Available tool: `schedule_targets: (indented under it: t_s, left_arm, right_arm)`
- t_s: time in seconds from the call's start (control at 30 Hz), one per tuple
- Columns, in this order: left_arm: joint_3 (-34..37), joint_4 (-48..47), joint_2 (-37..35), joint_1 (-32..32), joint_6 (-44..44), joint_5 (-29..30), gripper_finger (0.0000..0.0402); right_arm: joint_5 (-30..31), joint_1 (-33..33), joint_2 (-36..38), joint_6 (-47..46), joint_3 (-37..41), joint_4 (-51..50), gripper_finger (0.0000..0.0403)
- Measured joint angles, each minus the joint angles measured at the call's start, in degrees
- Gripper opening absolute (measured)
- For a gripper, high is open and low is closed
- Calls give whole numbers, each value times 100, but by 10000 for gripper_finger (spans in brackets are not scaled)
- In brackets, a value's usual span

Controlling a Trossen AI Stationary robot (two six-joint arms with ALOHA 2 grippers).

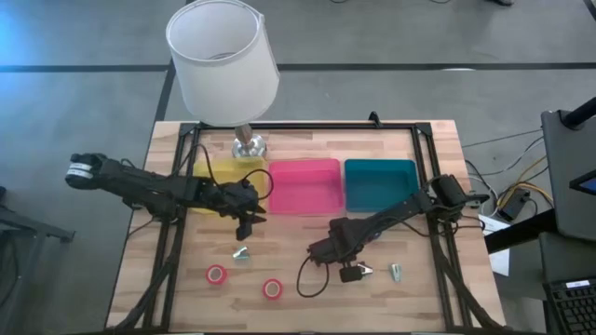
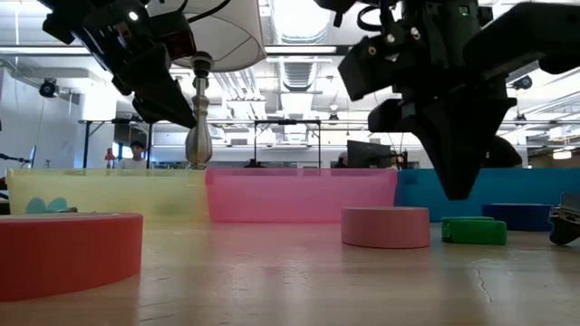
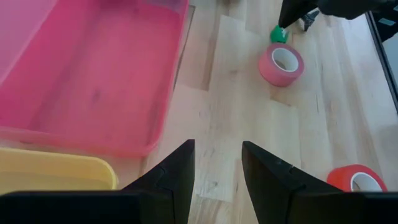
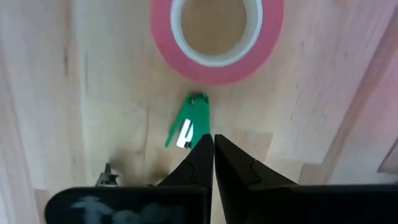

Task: Pick and place Stapler, Stapler remover, tape
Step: Put the green stapler into the yellow bin

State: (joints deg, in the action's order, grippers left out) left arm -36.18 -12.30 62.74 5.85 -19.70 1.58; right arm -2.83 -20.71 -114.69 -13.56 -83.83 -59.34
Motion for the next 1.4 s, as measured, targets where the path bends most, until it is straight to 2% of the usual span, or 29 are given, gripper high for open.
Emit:
schedule_targets:
  t_s: [0.33,0.73,0.83,0.93,1.0,1.27,1.4]
  left_arm:
    - [0,-13,2,0,88,-2,135]
    - [0,-13,2,-2,98,-2,135]
    - [0,-13,2,-2,98,-2,135]
    - [0,-13,2,-2,101,-2,135]
    - [0,-15,2,-2,101,-3,135]
    - [0,-17,2,-2,101,-4,135]
    - [0,-15,2,-2,101,-4,135]
  right_arm:
    - [45,0,0,-349,-2,12,13]
    - [154,-3,8,-1327,-2,19,13]
    - [345,-31,9,-1585,-12,-146,13]
    - [861,-70,9,-2075,6,-883,13]
    - [1009,-96,9,-2214,1,-761,13]
    - [1008,-161,9,-3275,0,-610,14]
    - [989,-351,9,-3320,-50,-447,39]
